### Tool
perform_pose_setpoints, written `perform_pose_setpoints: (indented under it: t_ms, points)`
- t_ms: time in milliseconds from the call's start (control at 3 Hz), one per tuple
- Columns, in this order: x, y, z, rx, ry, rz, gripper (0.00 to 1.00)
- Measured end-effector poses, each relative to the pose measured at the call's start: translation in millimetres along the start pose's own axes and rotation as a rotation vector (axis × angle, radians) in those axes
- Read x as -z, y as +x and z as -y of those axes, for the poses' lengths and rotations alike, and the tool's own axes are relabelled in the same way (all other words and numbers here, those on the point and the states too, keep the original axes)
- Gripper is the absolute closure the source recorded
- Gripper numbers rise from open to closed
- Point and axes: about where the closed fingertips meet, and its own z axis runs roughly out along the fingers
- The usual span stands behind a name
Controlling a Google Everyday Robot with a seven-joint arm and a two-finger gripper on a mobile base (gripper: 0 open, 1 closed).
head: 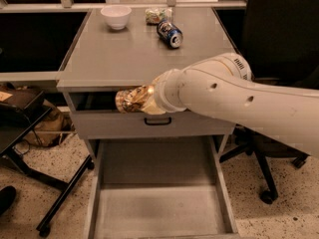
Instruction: Pick orange can from middle drawer and place on counter
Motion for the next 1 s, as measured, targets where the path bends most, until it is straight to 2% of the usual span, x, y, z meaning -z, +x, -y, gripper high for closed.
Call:
perform_pose_setpoints:
  t_ms: [333, 667, 1000]
  points:
    - [2.3, -9.7, 14.8, 0.000, 0.009, 0.002, 1.00]
    - [3.0, -34.9, 59.4, 0.030, 0.038, -0.002, 1.00]
    - [3.2, -68.0, 112.9, 0.058, 0.095, 0.008, 1.00]
